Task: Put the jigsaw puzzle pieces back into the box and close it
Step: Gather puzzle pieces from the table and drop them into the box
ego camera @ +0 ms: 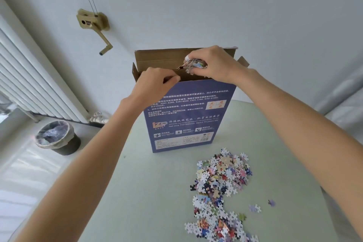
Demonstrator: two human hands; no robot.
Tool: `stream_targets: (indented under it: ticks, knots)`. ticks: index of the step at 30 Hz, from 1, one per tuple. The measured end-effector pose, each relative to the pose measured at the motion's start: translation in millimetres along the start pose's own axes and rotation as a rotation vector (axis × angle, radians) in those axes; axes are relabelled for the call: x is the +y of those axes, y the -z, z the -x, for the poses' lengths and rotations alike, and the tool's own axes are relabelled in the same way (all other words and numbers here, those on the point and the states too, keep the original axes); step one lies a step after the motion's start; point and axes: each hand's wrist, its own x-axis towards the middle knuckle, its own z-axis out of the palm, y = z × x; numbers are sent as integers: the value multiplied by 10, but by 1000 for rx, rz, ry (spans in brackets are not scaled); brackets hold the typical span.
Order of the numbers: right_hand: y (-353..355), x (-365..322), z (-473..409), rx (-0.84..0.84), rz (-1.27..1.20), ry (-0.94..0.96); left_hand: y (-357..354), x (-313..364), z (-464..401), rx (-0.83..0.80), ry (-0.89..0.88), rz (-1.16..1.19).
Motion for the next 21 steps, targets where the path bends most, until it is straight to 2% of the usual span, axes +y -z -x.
stream_targets:
  ticks: [7,21]
  knots:
    - [-55,-50,-61,-130,147,101,65,0,139,111,-26,-11]
    - [-112,-125,-109,-103,99,62,36,1,144,150,-54,-53]
